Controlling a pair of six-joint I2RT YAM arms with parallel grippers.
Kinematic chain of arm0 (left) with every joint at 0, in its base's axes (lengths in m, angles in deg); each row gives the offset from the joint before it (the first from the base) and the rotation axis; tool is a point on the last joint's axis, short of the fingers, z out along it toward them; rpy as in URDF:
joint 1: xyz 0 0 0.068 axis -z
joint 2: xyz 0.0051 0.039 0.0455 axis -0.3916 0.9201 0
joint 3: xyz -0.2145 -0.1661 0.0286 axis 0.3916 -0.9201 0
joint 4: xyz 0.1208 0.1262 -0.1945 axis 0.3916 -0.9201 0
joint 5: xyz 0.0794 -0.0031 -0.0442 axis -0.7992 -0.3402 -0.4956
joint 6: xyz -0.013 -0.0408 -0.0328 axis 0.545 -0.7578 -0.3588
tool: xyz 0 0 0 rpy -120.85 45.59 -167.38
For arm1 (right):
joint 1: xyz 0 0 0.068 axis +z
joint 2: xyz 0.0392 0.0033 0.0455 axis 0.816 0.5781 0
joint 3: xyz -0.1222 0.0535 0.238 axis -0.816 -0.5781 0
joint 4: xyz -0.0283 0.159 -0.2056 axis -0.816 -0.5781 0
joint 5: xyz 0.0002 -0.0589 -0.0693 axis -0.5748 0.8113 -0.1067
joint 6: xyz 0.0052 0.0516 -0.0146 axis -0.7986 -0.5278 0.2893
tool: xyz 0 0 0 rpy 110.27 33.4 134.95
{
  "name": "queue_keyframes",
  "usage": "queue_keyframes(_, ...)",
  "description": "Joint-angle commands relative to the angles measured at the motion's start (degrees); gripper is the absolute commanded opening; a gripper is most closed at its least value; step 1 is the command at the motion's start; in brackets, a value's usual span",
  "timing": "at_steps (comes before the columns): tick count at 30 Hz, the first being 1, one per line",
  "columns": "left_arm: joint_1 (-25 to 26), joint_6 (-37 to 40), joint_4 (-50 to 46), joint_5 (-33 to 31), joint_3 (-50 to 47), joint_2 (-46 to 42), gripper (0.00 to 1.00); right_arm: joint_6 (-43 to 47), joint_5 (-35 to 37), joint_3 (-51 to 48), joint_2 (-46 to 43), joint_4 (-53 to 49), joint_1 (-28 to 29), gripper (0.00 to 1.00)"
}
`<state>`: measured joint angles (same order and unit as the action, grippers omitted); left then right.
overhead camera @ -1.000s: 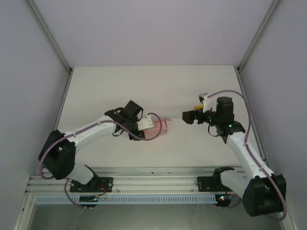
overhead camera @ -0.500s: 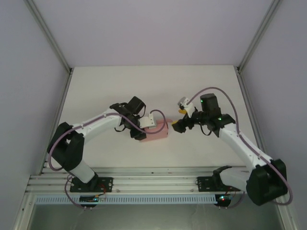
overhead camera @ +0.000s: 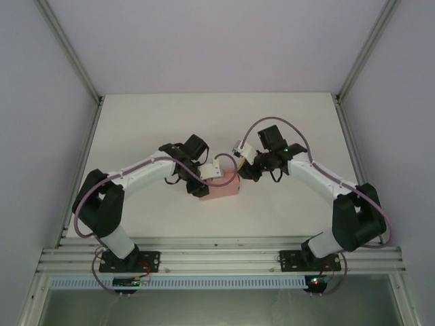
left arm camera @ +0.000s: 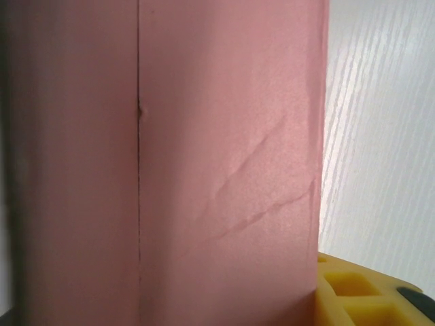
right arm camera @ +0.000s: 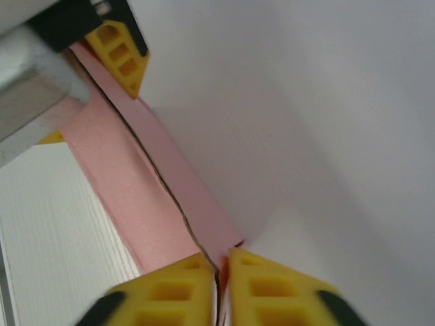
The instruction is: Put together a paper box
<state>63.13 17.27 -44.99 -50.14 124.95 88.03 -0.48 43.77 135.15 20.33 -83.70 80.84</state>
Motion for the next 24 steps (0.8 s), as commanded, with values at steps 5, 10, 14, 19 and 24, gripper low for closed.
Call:
queue_keyframes(5,-0.3,-1.2,0.4,-0.4,1.5,0.0,0.44,-4.1,2.7,2.5,0.9,-6.5,2.0,0.00)
queue_keyframes(10,-0.3,-4.3,4.4,-3.2,1.3,-0.2,0.44,-22.7,4.9,1.0,0.7,-0.3,2.7,0.00)
queue_keyframes(14,-0.3,-6.0,6.0,-5.2,1.7,0.7,0.44,-39.8,1.3,-1.9,-0.4,7.7,3.5,0.00)
queue_keyframes(19,-0.4,-6.4,7.3,-5.9,2.2,1.8,0.44,-43.2,3.2,-5.7,-3.2,11.7,6.4,0.00)
queue_keyframes(24,-0.4,-6.4,7.2,-5.6,3.4,3.0,0.44,-43.9,4.6,-8.4,-3.7,11.7,6.1,0.00)
